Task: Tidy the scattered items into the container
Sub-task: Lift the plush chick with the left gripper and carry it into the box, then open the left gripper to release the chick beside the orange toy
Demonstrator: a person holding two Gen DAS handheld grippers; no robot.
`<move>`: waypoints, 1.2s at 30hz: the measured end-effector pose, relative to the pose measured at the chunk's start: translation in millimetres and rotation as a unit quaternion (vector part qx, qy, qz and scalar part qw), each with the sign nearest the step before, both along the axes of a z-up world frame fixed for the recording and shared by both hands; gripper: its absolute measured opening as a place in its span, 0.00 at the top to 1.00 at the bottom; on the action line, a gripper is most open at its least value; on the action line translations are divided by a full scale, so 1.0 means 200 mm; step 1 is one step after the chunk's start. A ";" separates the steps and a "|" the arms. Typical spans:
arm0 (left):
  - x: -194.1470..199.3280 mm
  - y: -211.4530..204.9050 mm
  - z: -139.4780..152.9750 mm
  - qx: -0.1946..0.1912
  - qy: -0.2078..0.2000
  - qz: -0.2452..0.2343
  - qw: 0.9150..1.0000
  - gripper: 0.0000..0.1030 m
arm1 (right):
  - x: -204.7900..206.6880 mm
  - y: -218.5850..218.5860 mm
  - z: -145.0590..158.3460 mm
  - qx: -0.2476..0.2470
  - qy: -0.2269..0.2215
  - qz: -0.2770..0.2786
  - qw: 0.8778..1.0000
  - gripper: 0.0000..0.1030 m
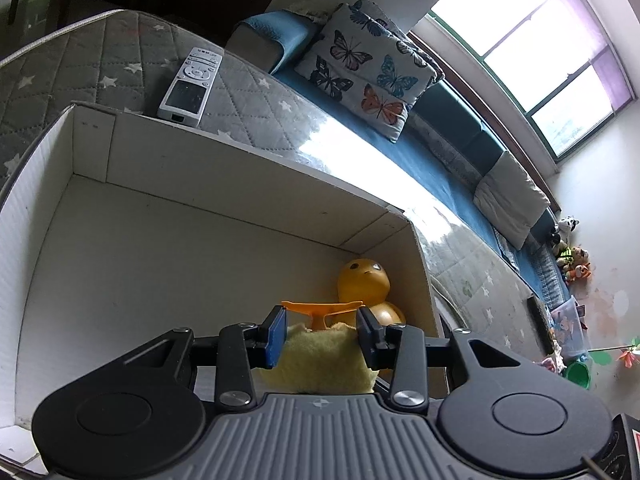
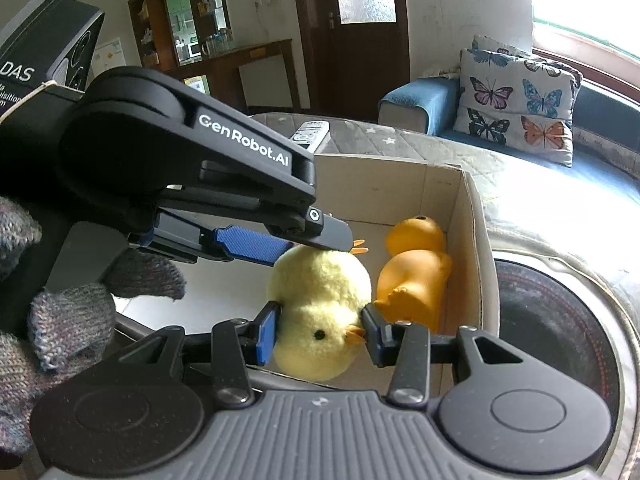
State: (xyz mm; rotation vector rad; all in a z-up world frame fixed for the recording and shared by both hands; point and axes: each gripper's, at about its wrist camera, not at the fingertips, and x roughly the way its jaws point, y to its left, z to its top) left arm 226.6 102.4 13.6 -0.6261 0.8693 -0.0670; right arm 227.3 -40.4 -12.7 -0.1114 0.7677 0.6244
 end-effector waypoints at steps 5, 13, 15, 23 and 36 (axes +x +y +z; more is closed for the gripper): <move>0.00 0.02 0.00 -0.008 -0.002 0.001 1.000 0.60 | 0.00 0.01 0.01 -0.005 0.003 -0.001 1.000 0.58; -0.01 0.03 0.02 -0.007 -0.012 0.000 1.000 0.57 | -0.01 0.01 0.01 -0.009 0.007 -0.006 1.000 0.57; -0.02 0.04 0.02 -0.008 -0.014 0.002 1.000 0.57 | -0.01 0.01 0.02 -0.010 0.006 -0.007 1.000 0.56; -0.08 0.04 0.06 -0.010 -0.026 0.003 1.000 0.57 | -0.06 -0.01 0.07 -0.004 -0.007 -0.015 1.000 0.55; -0.27 -0.04 0.16 -0.002 -0.053 -0.024 0.998 0.57 | -0.29 -0.14 0.18 0.013 -0.047 -0.031 0.998 0.41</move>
